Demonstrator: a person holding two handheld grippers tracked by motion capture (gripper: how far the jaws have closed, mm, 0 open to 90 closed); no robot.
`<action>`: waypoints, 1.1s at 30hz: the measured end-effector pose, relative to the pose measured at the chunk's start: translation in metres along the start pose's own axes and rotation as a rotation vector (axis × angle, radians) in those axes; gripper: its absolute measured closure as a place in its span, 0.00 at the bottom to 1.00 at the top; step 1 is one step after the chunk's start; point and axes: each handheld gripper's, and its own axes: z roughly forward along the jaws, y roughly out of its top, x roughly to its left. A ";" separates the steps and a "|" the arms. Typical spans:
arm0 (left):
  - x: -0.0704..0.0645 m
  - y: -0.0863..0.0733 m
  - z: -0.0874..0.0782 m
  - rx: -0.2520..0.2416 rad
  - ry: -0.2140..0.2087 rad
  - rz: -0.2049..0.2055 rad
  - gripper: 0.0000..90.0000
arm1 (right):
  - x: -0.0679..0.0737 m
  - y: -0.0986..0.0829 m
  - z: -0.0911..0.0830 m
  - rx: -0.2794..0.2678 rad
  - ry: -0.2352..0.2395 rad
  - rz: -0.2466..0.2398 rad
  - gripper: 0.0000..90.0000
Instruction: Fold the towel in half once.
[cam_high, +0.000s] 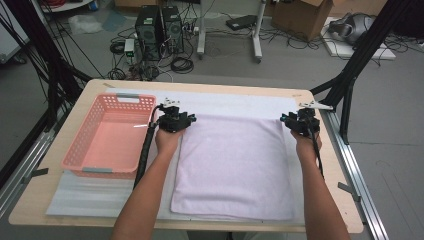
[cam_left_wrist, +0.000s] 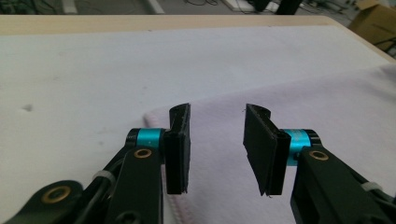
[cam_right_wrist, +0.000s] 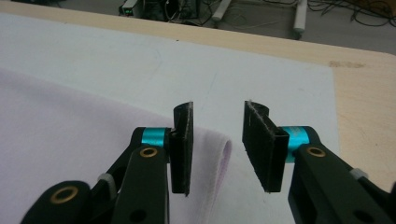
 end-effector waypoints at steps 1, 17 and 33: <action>-0.002 0.000 -0.001 0.007 -0.014 0.006 0.68 | 0.000 -0.001 -0.003 0.010 0.011 -0.001 0.71; -0.027 -0.039 -0.030 0.023 -0.089 0.017 0.69 | 0.024 -0.059 -0.026 0.210 0.160 -0.102 0.87; -0.053 -0.063 -0.076 0.029 -0.176 0.086 0.61 | 0.047 -0.084 -0.082 0.090 0.120 -0.070 0.68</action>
